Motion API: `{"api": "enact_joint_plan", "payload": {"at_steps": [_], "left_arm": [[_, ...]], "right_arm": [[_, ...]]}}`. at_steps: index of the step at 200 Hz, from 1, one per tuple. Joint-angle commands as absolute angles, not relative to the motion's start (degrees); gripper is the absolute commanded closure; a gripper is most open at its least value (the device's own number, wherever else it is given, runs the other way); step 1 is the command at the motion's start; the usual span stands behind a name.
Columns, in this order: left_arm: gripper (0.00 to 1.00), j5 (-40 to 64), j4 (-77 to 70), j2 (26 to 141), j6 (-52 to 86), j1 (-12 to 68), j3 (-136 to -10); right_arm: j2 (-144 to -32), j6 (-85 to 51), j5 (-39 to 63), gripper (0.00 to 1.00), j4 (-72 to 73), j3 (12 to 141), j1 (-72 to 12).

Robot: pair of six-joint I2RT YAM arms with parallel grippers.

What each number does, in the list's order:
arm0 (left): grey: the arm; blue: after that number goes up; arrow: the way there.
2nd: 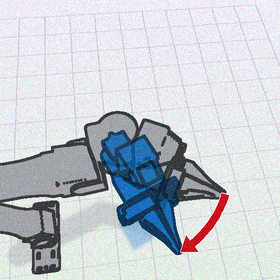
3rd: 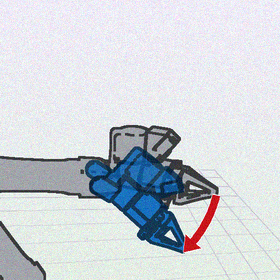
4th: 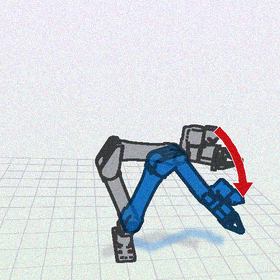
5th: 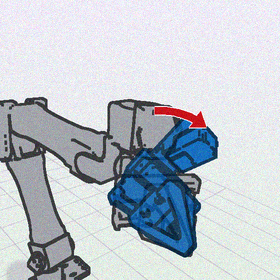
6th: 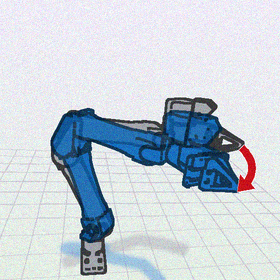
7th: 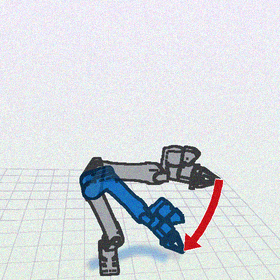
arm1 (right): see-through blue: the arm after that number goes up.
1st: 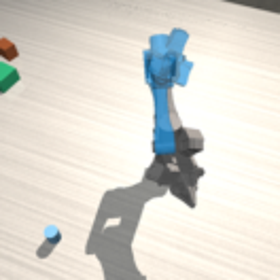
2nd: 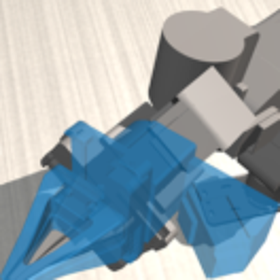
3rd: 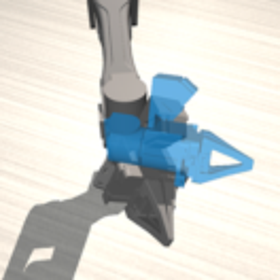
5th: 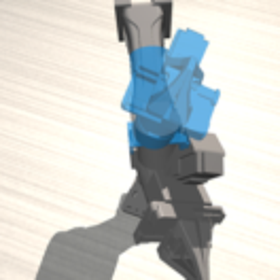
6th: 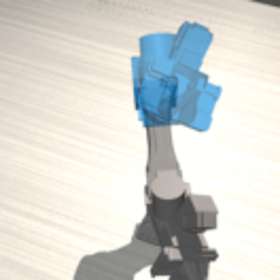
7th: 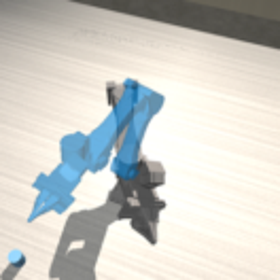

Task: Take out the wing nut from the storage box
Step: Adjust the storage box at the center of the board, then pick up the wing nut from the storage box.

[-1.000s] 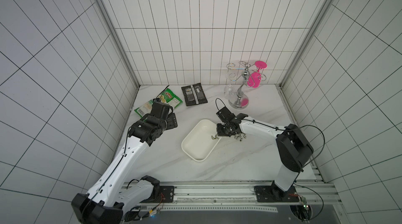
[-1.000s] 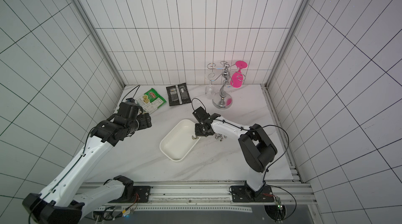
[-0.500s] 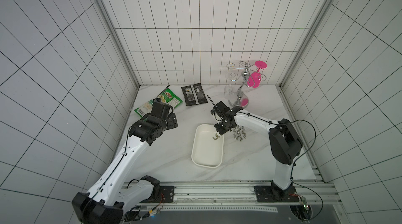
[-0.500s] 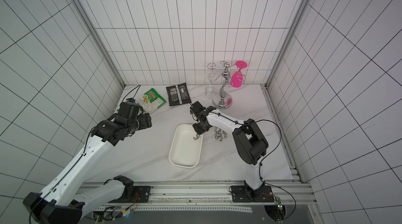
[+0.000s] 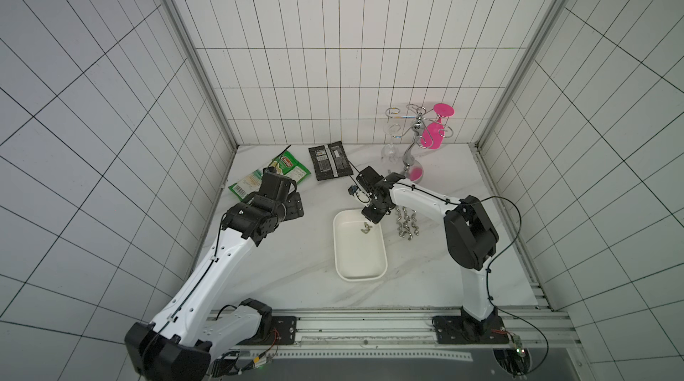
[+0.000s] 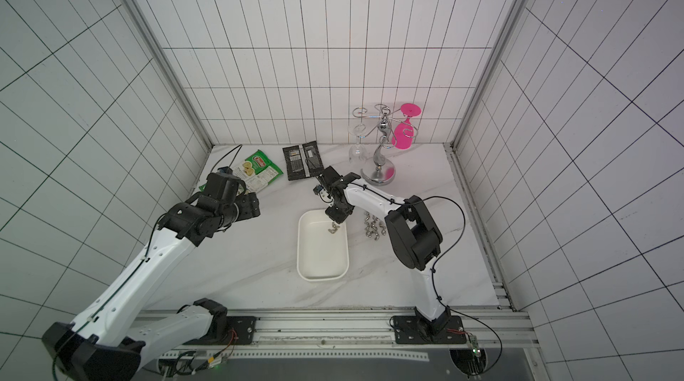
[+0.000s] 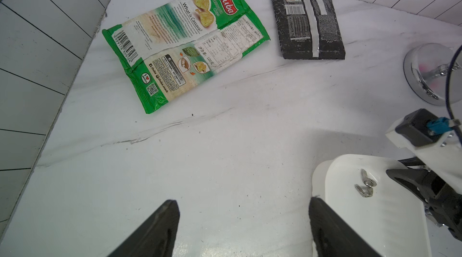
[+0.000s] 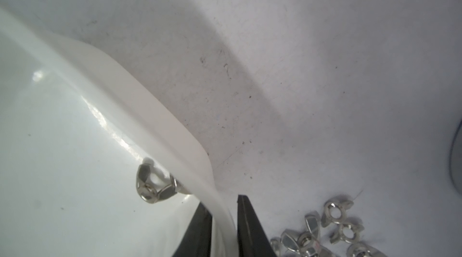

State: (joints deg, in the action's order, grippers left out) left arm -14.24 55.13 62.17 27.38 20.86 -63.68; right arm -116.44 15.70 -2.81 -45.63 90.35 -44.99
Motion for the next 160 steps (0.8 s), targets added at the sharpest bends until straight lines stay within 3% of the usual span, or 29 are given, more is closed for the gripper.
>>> {"api": "enact_joint_plan", "payload": {"at_steps": [1, 33, 59, 105, 160], "left_arm": [[0.15, -14.2, 54.6, 61.6, 27.0, 21.0, -64.9], [0.15, -14.4, 54.8, 61.1, 27.2, 21.0, -64.8], [0.15, -14.4, 54.7, 60.8, 27.1, 21.0, -64.6], [0.15, -14.1, 54.1, 61.2, 27.1, 21.0, -64.1], [0.15, -13.8, 53.5, 62.4, 26.8, 21.0, -63.7]], "right_arm": [[-116.3, 17.3, -6.3, 0.68, -47.4, 91.1, -45.2], [-109.5, 16.0, -10.5, 0.58, -44.0, 88.5, -46.4], [-103.3, 17.2, -10.8, 0.55, -43.4, 85.6, -48.9], [-98.7, 19.6, -2.5, 0.57, -44.5, 80.4, -53.6], [-105.1, 17.4, -1.1, 0.62, -44.6, 80.9, -54.4]]}}
